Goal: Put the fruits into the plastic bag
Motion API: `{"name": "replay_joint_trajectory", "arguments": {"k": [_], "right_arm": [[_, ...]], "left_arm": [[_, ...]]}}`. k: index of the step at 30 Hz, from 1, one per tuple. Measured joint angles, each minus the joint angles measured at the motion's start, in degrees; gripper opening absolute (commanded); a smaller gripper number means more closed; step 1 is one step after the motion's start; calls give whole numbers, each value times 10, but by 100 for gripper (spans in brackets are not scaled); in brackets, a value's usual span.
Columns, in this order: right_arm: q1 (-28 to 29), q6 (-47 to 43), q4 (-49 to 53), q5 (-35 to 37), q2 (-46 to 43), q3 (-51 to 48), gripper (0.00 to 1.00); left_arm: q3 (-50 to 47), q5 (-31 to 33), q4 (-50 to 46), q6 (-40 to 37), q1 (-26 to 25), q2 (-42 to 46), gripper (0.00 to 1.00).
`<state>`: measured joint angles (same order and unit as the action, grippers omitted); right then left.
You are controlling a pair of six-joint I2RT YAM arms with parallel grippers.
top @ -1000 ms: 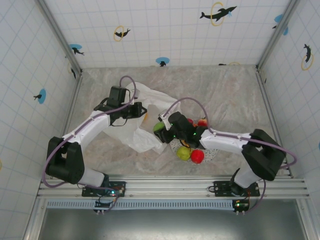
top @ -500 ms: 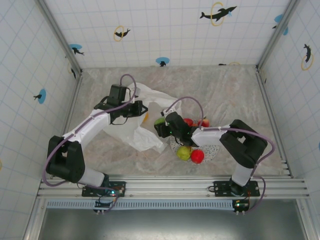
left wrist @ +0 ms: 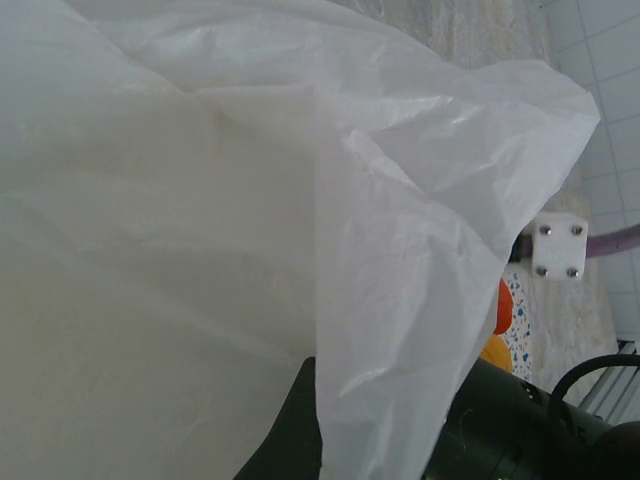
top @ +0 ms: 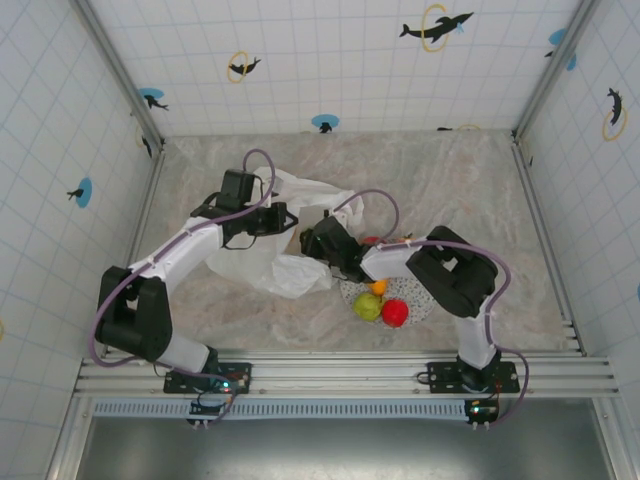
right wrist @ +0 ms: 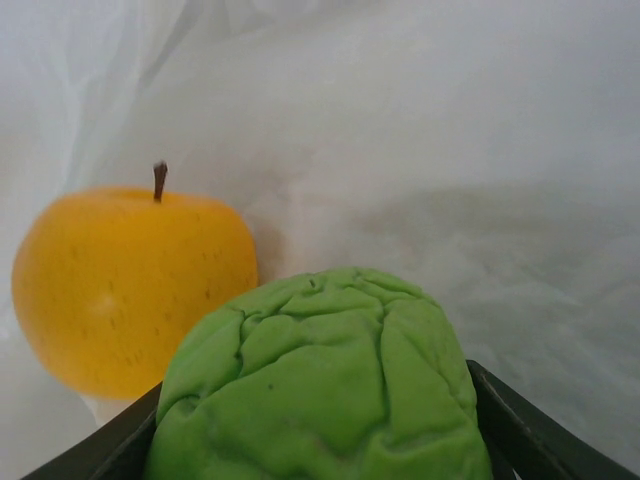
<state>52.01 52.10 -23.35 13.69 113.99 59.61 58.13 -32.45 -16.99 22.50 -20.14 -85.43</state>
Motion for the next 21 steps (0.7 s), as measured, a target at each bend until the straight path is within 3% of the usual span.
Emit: {"name": "replay_joint_trajectory", "arguments": {"k": [12,17,21], "right_arm": [[-20,61,-21,-5,52,74,88],[-23,49,-26,-26,52,74,91],[-26,33,-26,-44,52,73,87]], "left_arm": [[0,-2,9,0,0,-5,0],[0,-2,10,0,0,-5,0],[0,-4,10,0,0,-5,0]]}}
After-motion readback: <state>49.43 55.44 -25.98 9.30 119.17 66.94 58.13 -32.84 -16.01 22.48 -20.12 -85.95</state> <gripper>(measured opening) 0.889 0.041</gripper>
